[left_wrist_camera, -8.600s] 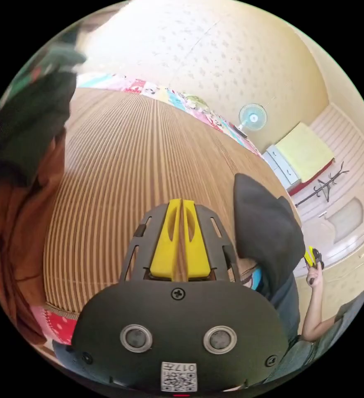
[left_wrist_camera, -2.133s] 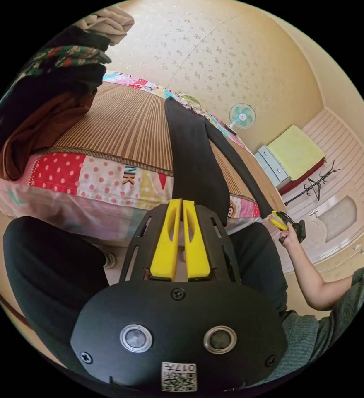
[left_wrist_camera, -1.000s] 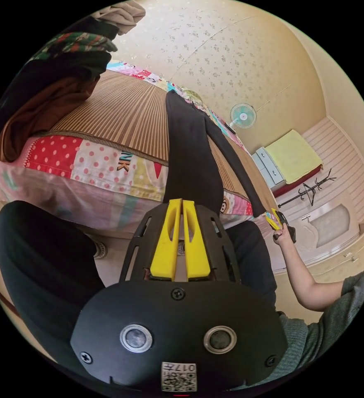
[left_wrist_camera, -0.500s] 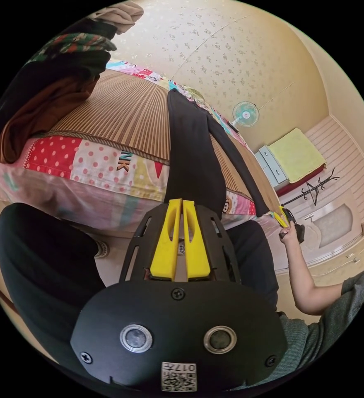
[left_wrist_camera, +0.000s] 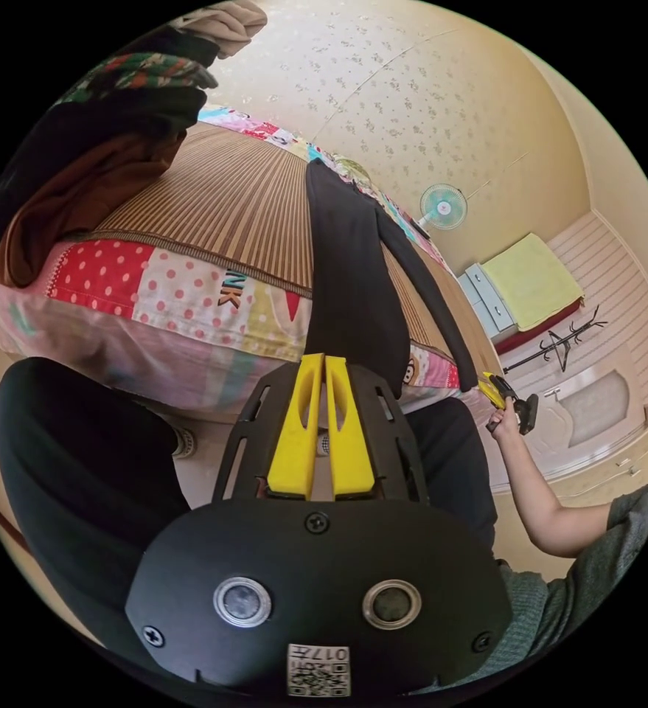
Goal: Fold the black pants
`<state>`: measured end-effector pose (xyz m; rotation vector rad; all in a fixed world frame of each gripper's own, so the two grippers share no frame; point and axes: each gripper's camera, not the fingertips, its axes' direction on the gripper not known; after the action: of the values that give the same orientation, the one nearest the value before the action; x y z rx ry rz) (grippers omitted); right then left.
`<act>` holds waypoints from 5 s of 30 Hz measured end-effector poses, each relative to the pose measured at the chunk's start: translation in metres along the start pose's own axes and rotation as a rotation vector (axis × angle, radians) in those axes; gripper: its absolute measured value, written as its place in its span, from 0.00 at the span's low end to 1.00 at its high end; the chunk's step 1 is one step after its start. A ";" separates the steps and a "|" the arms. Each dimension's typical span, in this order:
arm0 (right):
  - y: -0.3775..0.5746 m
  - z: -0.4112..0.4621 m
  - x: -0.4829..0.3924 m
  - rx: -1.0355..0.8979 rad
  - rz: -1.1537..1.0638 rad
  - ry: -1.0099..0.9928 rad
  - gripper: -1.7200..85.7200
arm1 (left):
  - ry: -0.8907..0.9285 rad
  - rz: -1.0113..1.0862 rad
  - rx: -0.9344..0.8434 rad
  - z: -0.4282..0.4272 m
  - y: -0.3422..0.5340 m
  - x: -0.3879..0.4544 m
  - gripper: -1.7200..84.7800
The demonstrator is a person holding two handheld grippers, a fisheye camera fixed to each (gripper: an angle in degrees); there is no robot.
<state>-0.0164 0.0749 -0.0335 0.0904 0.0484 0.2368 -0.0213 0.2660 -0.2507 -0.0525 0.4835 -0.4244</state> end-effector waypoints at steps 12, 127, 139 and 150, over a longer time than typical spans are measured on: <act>-0.006 -0.021 0.107 0.070 0.175 -0.221 0.14 | 0.018 -0.009 -0.011 0.007 -0.003 -0.007 0.01; 0.051 0.403 0.049 -0.697 -0.394 -0.179 0.13 | 0.464 0.244 -0.498 0.192 -0.207 -0.090 0.07; 0.126 0.346 0.044 -0.642 -0.273 -0.259 0.07 | 0.178 0.272 -0.379 0.146 -0.177 -0.022 0.07; 0.058 0.208 -0.016 -0.615 -0.328 -0.437 0.04 | 0.286 0.218 -0.285 0.105 -0.127 -0.009 0.07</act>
<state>-0.0332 0.1101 0.1799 -0.4763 -0.4407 -0.1061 -0.0285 0.1488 -0.1356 -0.2142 0.8208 -0.1458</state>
